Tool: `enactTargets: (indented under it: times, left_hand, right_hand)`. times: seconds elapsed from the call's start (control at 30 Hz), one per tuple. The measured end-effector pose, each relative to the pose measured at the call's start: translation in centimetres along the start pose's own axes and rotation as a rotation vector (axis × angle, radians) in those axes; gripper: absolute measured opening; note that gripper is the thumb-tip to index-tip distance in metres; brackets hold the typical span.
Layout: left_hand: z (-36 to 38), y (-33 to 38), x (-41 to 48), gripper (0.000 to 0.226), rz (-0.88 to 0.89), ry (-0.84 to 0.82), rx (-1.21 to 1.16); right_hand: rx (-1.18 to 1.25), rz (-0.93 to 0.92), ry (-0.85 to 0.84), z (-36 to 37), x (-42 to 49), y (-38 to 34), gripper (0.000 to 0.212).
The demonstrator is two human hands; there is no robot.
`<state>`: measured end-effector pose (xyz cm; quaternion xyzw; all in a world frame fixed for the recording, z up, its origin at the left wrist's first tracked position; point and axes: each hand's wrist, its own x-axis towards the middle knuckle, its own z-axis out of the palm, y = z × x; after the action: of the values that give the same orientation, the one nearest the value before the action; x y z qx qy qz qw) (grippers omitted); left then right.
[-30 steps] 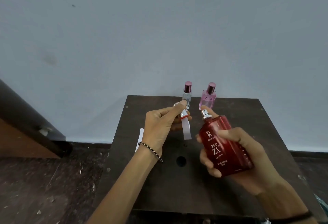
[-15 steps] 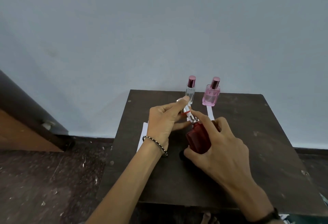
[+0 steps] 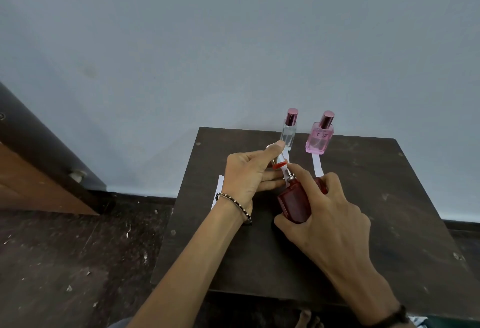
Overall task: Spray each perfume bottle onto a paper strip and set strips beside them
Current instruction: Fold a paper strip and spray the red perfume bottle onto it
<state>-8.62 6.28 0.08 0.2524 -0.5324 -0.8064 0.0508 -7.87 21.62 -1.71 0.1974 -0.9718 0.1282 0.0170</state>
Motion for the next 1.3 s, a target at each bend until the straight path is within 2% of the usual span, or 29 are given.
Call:
enactTargets:
  times: [1.0, 1.13, 1.23, 1.3]
  left_hand:
    - [-0.5, -0.4, 0.8, 0.042, -0.075, -0.048, -0.004]
    - [-0.7, -0.2, 0.8, 0.04, -0.05, -0.063, 0.012]
    - [-0.8, 0.0, 0.9, 0.038, -0.037, -0.058, 0.022]
    - [-0.8, 0.1, 1.0, 0.038, -0.035, -0.045, 0.026]
  right_hand:
    - [-0.037, 0.001, -0.039, -0.4, 0.3, 0.1, 0.097]
    - [0.068, -0.03, -0.015, -1.2, 0.0, 0.6, 0.098]
    - [0.293, -0.032, 0.077, -2.2, -0.2, 1.2, 0.104]
    - [0.482, 0.042, 0.064, -2.6, -0.1, 1.8, 0.113]
